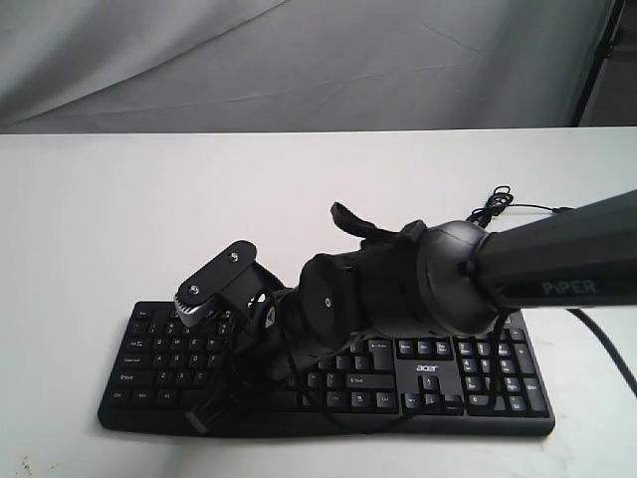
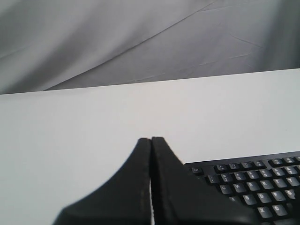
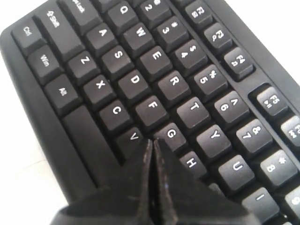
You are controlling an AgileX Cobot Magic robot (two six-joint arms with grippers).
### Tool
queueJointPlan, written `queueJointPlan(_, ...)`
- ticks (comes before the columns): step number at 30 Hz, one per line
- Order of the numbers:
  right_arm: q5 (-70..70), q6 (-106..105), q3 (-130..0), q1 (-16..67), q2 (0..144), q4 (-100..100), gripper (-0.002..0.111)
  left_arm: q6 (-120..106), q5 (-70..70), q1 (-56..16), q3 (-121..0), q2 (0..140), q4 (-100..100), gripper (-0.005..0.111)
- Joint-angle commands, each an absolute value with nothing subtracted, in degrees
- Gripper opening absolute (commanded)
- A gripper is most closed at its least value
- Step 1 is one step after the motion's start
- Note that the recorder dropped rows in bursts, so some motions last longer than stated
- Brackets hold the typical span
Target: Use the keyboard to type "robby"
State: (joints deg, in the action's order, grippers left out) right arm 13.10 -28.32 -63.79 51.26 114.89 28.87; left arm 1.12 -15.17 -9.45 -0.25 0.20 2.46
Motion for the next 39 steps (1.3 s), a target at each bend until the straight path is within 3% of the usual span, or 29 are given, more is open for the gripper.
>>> queueJointPlan(1, 12.96, -28.50, -63.79, 51.45, 113.76, 28.02, 0.000, 1.28, -14.76, -9.82, 0.00, 0.00, 2.74, 0.000)
queueJointPlan(18, 13.11, -28.38, -63.90, 50.67, 112.12, 27.46, 0.000, 1.28, -14.76, -9.82, 0.00, 0.00, 2.74, 0.000)
queueJointPlan(29, 21.26, -28.00, -72.43, 46.29, 113.26, 24.35, 0.000, 1.28, -14.76, -9.82, 0.00, 0.00, 2.74, 0.000)
queueJointPlan(39, 13.19, -28.91, -66.03, 46.29, 113.39, 26.55, 0.000, 1.28, -14.76, -9.82, 0.00, 0.00, 2.74, 0.000)
